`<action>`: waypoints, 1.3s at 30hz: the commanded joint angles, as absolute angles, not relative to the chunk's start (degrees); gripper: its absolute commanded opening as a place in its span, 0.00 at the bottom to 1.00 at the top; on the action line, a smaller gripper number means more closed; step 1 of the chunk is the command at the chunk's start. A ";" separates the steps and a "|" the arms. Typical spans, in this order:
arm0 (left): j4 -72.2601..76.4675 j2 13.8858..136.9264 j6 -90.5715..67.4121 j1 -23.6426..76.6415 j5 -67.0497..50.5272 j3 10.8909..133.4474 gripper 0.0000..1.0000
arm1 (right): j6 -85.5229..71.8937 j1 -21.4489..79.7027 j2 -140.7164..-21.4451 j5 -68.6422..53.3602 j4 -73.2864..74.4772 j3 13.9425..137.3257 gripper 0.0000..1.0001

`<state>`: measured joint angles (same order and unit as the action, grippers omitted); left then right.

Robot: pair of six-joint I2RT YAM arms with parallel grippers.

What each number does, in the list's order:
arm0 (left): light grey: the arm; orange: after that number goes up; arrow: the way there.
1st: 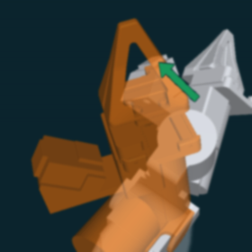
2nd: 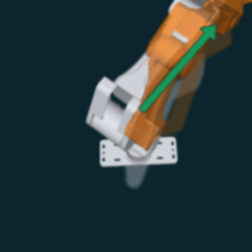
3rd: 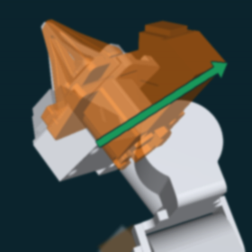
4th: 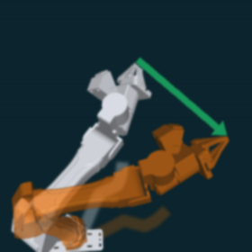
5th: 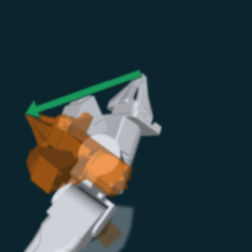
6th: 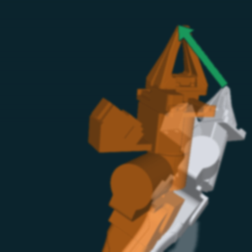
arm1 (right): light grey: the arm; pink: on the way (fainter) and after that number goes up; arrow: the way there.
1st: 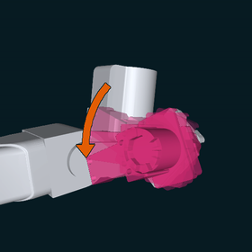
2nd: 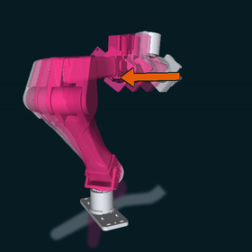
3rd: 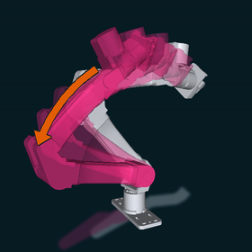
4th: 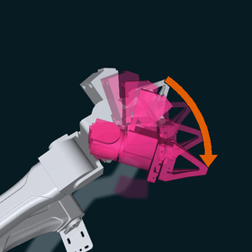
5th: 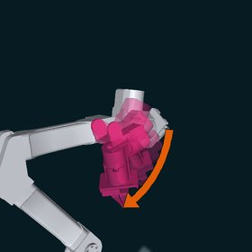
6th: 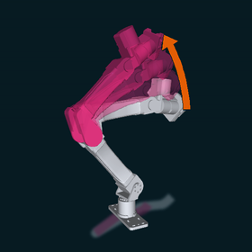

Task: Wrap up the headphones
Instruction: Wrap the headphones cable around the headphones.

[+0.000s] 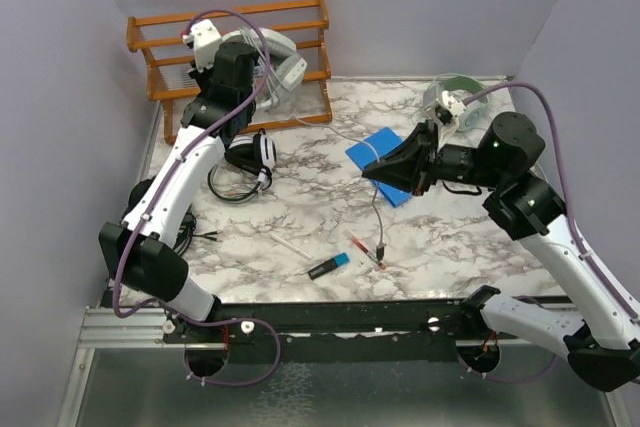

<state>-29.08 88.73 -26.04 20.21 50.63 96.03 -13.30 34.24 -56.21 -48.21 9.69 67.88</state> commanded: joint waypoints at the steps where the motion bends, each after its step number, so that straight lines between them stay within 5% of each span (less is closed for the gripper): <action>1: -15.41 81.84 -12.03 20.74 44.10 87.70 0.00 | -7.57 34.54 -58.37 -31.26 21.35 76.43 0.07; 9: -4.38 68.26 12.03 22.22 17.48 68.31 0.00 | -3.55 34.54 -64.19 -11.29 29.13 86.09 0.04; 18: -11.08 58.77 23.66 22.57 -13.59 60.27 0.00 | -0.53 34.54 -68.11 -3.41 28.82 89.15 0.04; 30: -14.67 58.68 17.74 24.26 -20.27 55.22 0.00 | 2.51 34.54 -72.81 5.09 29.48 91.85 0.04; 39: -11.36 58.93 -7.29 24.26 -23.27 55.37 0.00 | -9.65 33.97 -65.36 3.40 12.50 65.24 0.07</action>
<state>-14.28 59.57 9.19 24.23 -19.07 53.65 -3.75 34.39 -69.65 1.28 22.74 75.22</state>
